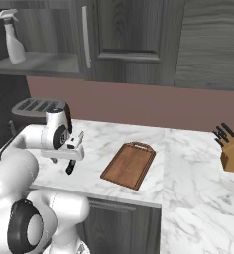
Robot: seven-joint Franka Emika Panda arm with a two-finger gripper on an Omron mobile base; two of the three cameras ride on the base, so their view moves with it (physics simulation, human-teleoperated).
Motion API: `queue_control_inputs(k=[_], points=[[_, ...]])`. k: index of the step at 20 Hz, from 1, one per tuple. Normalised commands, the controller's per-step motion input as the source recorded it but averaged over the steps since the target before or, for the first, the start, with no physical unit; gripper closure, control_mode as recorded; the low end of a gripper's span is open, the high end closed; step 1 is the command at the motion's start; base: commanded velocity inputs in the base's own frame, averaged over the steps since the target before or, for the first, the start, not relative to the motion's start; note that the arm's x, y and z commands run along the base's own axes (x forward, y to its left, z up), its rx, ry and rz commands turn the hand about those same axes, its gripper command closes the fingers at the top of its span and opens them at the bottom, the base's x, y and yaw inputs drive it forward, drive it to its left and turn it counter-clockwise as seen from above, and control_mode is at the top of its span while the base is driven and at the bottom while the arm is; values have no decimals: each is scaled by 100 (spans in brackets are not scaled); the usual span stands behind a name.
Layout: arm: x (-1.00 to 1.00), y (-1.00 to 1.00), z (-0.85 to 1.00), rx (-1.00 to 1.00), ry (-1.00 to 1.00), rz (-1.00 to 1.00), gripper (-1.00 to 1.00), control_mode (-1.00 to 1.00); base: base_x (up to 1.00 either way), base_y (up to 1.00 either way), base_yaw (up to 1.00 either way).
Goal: Move the cutting board and knife to the sink. Then move spray from the cabinet to the counter.
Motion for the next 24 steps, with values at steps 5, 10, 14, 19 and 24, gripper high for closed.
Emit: queue_control_inputs(k=[5,10,14,19,24], points=[[18,0,-23,0,0,0,-100,-100,0,0,0],[22,0,-6,0,0,0,-100,-100,0,0,0],[28,3,-10,0,0,0,-100,-100,0,0,0],[11,3,-24,0,-2,0,-100,-100,0,0,0],[1,1,-32,0,-3,0,-100,-100,0,0,0]])
